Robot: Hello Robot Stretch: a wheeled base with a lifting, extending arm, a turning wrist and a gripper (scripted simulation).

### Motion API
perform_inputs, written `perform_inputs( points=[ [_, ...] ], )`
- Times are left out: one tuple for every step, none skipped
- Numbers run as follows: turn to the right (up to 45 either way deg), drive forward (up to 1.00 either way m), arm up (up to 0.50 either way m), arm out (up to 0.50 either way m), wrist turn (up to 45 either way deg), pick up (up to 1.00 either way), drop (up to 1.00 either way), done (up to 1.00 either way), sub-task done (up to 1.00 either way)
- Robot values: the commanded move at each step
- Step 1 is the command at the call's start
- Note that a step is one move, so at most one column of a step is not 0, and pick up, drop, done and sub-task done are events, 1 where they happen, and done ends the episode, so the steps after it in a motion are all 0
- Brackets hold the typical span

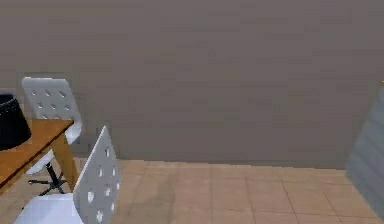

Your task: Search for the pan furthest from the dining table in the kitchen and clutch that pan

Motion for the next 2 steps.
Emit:
perform_inputs(
  points=[
    [0.0,0.75,0.0,0.0,0.0,0.0,0.0,0.0,0.0],
    [-27.0,0.0,0.0,0.0,0.0,0.0,0.0,0.0,0.0]
  ],
)
